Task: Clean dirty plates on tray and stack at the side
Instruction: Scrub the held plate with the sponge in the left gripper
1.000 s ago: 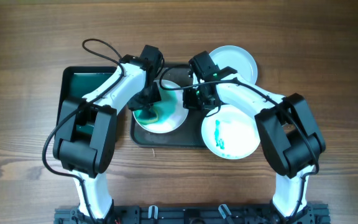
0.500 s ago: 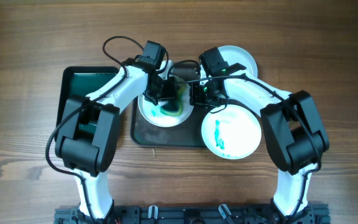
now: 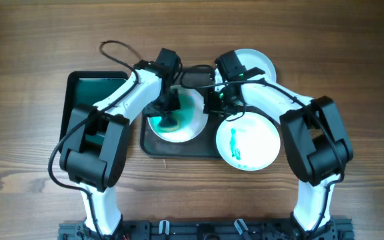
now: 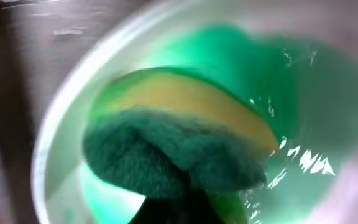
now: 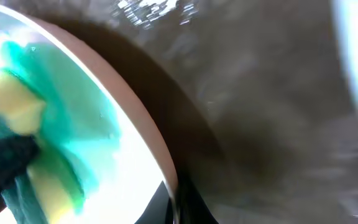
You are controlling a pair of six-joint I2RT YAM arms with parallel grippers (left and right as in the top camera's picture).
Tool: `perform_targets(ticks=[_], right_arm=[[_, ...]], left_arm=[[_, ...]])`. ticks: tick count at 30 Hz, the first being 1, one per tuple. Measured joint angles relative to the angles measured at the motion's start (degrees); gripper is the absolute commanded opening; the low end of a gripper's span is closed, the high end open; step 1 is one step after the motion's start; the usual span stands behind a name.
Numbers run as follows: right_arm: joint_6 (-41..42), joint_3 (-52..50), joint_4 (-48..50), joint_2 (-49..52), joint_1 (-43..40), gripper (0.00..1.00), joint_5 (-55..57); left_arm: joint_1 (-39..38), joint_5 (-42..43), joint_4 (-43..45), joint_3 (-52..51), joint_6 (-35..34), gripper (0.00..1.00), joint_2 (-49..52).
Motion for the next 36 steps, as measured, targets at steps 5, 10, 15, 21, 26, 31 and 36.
perform_targets(ticks=[5,10,15,21,26,31,36], right_arm=[[-0.59,0.00,-0.20,0.00,-0.72,0.04,-0.15],[-0.48,0.00,0.02,0.00,-0.68,0.04,-0.20],[1.40,-0.46,2.49,0.00,-0.90,0.04,0.07],[1.60,-0.55,2.54,0.00,-0.90,0.04,0.02],[1.03,-0.70,2.38,0.00,-0.90,0.04,-0.26],[0.96,-0.76,2.38,0.00,-0.90,0.04,-0.39],[0.98,-0.83,2.43,0.00,-0.72,0.04,-0.70]], left_arm=[[-2.36,10.49,0.42,-0.28,25.81,0.04,0.02],[-3.10,4.11,2.86,-0.31,32.72,0.04,0.02],[-4.33,-6.80,10.75,-0.61,19.39,0.04,0.02],[-4.22,-8.72,8.52,-0.70,-7.28,0.04,0.02],[-3.87,-5.60,4.98,-0.33,-25.90,0.04,0.00],[-3.82,-5.22,5.55,-0.37,-41.81,0.04,0.00],[-4.44,-9.88,4.13,-0.24,-45.55,0.04,0.00]])
